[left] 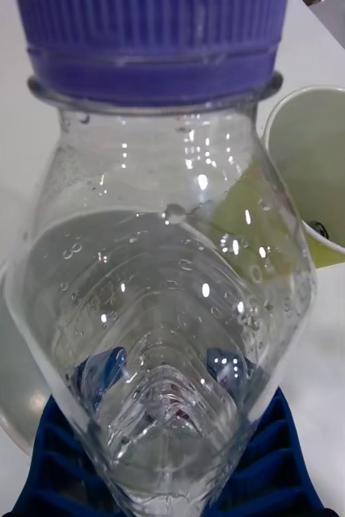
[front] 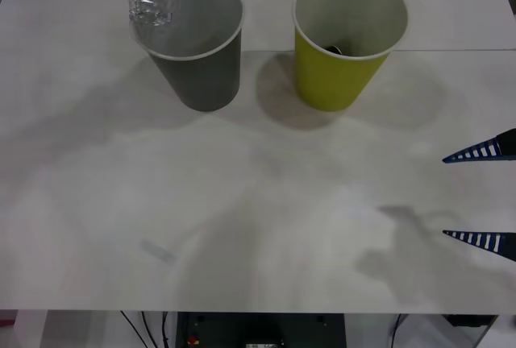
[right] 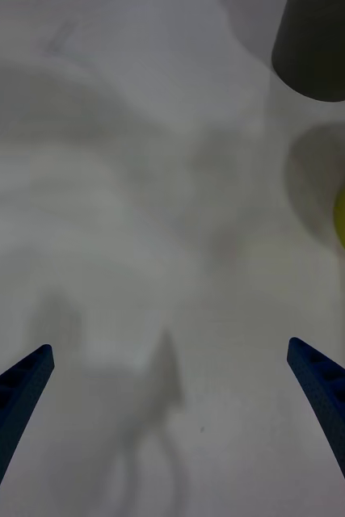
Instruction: Put the can into the green bin and the plastic bottle into the gray bin
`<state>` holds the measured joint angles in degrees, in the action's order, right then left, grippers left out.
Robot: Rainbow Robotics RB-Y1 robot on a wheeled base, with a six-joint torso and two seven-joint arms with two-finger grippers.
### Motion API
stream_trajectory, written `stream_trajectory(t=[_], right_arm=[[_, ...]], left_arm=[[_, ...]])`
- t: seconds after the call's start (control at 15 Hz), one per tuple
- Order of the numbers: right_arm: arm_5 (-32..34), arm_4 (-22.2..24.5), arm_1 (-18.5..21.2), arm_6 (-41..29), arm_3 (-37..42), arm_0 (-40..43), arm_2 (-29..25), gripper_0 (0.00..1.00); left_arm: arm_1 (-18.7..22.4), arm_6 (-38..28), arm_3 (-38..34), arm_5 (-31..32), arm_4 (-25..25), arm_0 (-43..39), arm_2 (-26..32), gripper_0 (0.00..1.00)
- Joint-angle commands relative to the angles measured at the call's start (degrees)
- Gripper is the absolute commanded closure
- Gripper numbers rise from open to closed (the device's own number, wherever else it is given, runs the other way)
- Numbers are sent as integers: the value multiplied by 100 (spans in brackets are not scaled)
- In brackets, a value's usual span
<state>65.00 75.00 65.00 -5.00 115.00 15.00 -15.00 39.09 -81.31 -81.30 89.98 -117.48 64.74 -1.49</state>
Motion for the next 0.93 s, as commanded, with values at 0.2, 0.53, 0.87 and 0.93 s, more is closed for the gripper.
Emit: stream_trajectory(t=[0.2,0.53,0.87,0.93], right_arm=[[0,0,0,0,0,0,0,0],[0,0,0,0,0,0,0,0],[0,0,0,0,0,0,0,0],[0,0,0,0,0,0,0,0]], left_arm=[[-332,1,61,-174,-557,-6,0,100],[-332,1,140,-209,-557,-6,0,30],[-147,124,140,-24,-179,-6,0,0],[20,335,140,2,50,-50,0,0]])
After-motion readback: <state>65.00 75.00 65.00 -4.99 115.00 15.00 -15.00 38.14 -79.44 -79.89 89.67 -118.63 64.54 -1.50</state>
